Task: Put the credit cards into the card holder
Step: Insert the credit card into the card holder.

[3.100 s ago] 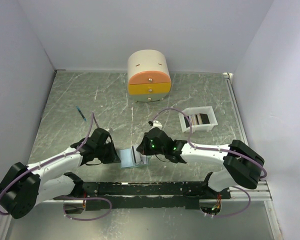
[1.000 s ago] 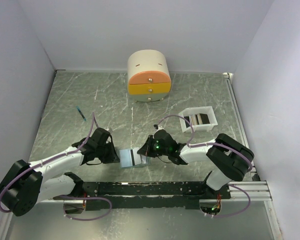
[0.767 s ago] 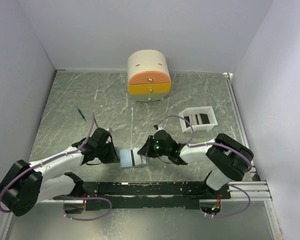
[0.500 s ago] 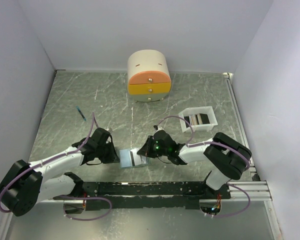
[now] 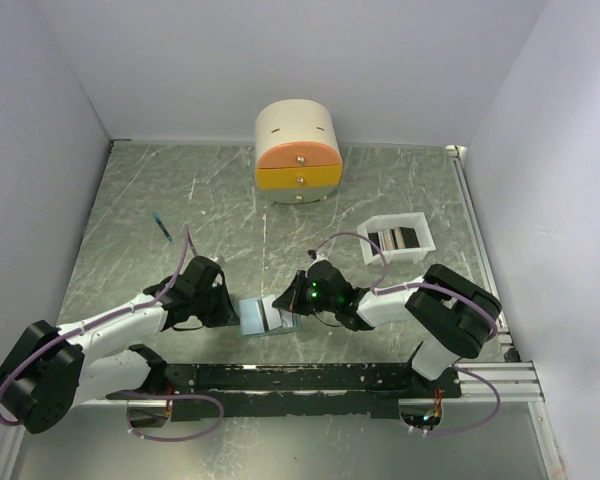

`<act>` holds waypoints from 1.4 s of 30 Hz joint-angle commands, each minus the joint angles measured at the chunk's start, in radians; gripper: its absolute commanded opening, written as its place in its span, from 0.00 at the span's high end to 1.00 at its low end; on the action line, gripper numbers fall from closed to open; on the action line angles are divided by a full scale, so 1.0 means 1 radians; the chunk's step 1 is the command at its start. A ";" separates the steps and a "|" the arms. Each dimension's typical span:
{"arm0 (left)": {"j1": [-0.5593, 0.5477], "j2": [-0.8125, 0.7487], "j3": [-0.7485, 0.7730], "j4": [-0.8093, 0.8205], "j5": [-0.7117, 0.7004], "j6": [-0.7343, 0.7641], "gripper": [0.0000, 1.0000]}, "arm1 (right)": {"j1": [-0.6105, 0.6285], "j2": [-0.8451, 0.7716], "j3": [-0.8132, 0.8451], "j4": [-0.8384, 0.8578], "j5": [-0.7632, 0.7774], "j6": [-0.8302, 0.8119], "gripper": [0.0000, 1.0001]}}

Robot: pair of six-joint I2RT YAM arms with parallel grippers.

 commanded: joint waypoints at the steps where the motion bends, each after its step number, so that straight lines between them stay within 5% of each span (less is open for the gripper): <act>1: -0.012 -0.010 -0.012 0.002 -0.017 -0.008 0.83 | 0.004 -0.007 -0.034 0.018 0.044 0.014 1.00; 29: -0.036 -0.015 -0.026 0.029 -0.006 -0.034 0.83 | 0.060 0.024 -0.004 0.012 0.082 0.032 0.95; 42: -0.044 -0.014 -0.024 0.025 -0.013 -0.035 0.83 | 0.076 -0.084 0.085 -0.270 0.187 -0.094 0.65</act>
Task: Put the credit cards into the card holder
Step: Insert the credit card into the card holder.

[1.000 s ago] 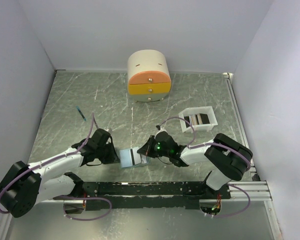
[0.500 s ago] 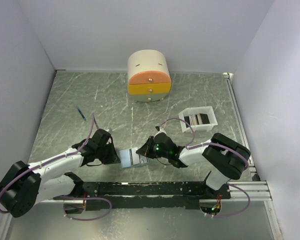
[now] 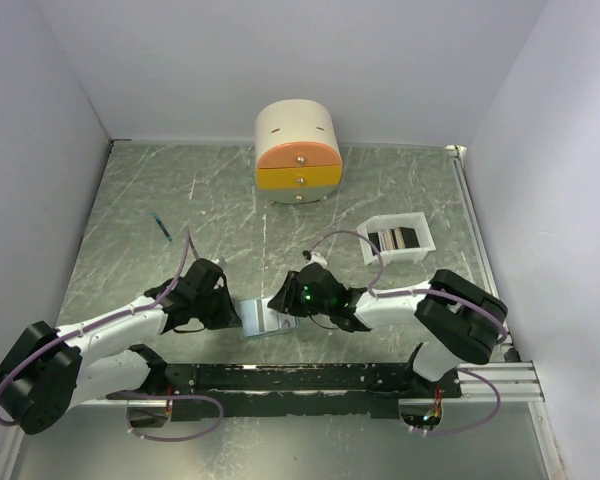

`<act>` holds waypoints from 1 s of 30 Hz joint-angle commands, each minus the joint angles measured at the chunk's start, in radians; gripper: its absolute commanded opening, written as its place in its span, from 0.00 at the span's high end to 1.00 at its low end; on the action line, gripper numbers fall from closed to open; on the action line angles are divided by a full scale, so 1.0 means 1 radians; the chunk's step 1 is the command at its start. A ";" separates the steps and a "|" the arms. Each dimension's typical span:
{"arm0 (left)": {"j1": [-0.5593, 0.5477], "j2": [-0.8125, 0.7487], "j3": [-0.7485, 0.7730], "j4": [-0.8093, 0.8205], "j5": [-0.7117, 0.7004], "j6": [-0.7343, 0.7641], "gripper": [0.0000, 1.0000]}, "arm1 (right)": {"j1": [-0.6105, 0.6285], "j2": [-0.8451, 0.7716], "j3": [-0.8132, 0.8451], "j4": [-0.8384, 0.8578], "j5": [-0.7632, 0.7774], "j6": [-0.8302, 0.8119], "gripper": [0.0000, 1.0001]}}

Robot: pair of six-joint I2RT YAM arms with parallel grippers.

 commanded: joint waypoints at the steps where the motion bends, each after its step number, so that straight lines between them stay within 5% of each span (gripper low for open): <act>1: -0.011 -0.003 -0.016 0.018 -0.007 -0.008 0.83 | 0.003 -0.056 0.057 -0.175 0.074 -0.097 0.62; 30: -0.018 0.011 -0.002 0.050 0.011 -0.009 0.84 | 0.094 0.092 0.143 -0.067 -0.016 -0.092 0.56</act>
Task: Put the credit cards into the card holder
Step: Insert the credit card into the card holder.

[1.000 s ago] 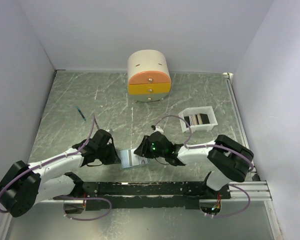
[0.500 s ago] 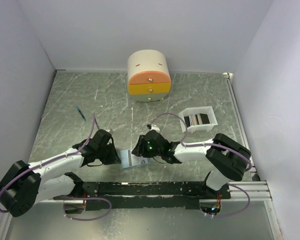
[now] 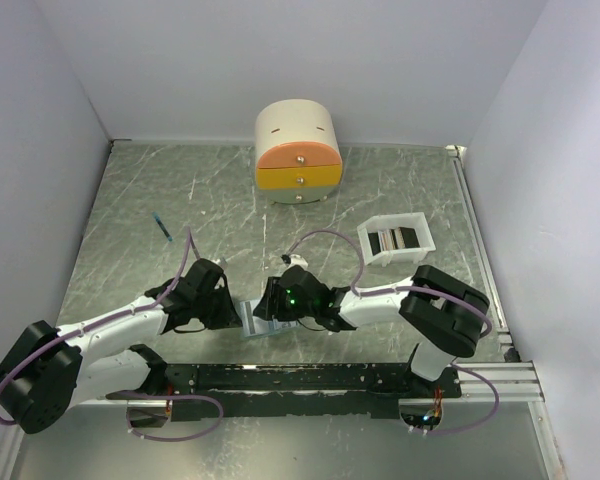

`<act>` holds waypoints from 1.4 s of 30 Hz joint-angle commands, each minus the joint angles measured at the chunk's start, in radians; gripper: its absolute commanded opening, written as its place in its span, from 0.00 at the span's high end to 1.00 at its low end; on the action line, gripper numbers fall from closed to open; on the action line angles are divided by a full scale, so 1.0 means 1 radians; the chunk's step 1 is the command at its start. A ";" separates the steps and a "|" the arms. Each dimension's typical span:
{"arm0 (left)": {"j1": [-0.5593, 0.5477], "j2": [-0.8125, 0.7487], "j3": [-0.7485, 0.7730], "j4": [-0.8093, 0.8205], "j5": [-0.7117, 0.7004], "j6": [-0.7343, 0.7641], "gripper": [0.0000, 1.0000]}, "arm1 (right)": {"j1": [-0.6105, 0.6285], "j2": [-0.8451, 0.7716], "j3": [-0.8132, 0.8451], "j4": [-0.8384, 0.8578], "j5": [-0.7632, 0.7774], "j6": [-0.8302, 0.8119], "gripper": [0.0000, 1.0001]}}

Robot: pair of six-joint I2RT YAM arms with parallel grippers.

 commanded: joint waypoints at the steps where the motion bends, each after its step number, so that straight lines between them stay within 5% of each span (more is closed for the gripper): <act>1: -0.013 0.008 0.000 0.043 0.010 -0.009 0.84 | 0.017 0.012 0.019 0.013 0.003 -0.010 0.56; 13: -0.014 -0.034 0.043 -0.024 -0.015 -0.011 0.80 | 0.016 -0.048 0.027 -0.077 0.053 -0.089 0.60; 27: -0.006 -0.038 0.127 -0.146 -0.114 0.010 0.72 | 0.019 -0.056 0.084 -0.209 0.081 -0.154 0.85; 42: 0.051 -0.006 0.126 -0.112 0.003 0.035 0.71 | 0.019 0.029 0.100 -0.262 0.080 -0.165 0.88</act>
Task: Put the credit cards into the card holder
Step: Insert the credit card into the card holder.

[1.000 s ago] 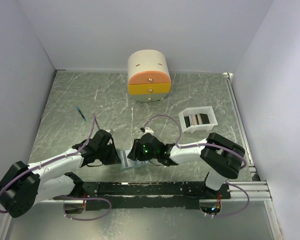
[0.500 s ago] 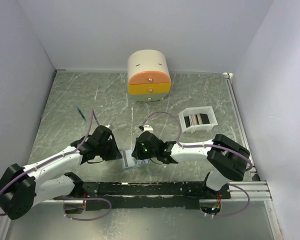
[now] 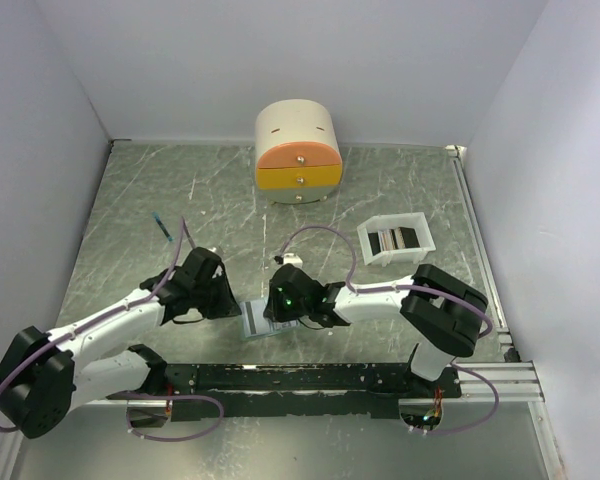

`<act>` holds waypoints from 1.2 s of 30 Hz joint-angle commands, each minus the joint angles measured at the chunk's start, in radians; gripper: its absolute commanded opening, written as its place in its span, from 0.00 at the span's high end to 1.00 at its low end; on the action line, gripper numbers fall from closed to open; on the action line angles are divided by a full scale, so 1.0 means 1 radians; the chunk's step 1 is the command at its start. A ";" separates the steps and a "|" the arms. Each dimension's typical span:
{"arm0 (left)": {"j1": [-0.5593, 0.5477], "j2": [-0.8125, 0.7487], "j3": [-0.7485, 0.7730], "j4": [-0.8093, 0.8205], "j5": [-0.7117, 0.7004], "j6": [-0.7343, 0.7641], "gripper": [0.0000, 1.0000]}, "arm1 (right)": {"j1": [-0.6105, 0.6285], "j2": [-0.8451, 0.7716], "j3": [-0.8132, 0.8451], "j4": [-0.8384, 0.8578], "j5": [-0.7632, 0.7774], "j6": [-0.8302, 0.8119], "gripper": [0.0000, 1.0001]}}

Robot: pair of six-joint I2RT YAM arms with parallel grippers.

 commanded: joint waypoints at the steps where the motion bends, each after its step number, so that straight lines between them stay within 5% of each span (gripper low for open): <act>1: 0.009 0.032 0.021 0.009 0.052 0.017 0.71 | 0.005 0.021 0.014 -0.069 0.030 -0.015 0.88; 21: 0.009 0.101 0.021 0.044 0.082 0.029 0.86 | 0.018 0.031 0.016 -0.094 0.062 -0.003 0.91; 36: 0.009 0.089 0.001 0.074 0.097 0.017 0.85 | 0.018 0.020 0.011 -0.089 0.063 -0.003 0.92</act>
